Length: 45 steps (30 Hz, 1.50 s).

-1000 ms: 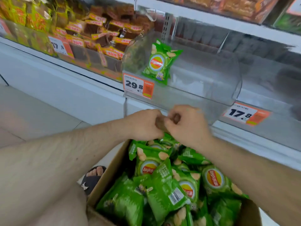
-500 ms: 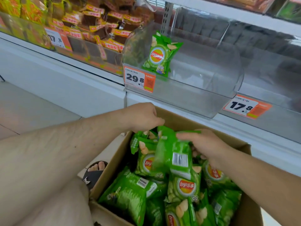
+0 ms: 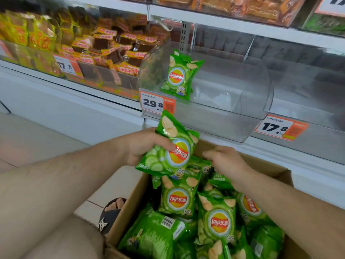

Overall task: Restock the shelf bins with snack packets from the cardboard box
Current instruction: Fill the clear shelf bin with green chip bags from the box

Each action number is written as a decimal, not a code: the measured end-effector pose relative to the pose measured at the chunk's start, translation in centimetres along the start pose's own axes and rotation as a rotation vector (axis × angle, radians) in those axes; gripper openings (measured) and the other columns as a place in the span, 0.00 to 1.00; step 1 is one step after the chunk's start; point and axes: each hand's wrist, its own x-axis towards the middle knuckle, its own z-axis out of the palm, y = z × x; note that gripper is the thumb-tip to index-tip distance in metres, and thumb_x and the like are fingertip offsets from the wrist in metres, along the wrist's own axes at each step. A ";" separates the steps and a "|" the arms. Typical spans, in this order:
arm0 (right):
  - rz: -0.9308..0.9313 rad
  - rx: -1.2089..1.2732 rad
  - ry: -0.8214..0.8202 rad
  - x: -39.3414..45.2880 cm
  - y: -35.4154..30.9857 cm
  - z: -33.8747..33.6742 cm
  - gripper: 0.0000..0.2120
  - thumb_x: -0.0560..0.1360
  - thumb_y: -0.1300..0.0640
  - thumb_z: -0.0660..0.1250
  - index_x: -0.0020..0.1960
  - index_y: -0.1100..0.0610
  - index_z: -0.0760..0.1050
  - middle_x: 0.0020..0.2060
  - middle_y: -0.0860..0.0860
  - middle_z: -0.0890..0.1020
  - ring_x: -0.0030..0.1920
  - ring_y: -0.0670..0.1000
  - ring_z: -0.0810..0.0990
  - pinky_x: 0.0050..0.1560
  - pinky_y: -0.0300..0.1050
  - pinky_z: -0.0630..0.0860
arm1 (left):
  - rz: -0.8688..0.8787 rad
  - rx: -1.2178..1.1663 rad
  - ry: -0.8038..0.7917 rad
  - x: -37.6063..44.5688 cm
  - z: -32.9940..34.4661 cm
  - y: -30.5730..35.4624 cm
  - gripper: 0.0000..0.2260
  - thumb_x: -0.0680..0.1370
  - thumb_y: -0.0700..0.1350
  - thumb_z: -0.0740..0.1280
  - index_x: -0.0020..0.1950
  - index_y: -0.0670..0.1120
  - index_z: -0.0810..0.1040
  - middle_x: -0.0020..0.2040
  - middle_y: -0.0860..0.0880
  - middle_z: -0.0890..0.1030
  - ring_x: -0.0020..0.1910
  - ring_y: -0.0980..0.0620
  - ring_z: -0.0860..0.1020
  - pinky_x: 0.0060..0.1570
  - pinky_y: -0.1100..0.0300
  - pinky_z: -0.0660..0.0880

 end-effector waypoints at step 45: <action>-0.078 0.845 -0.390 -4.7 -4.4 -2.8 0.28 0.68 0.45 0.67 0.66 0.55 0.75 0.55 0.58 0.84 0.53 0.60 0.84 0.50 0.55 0.82 | 0.162 -0.165 -0.065 -0.6 5.0 2.6 0.28 0.66 0.56 0.75 0.64 0.52 0.76 0.55 0.47 0.85 0.52 0.47 0.84 0.48 0.53 0.82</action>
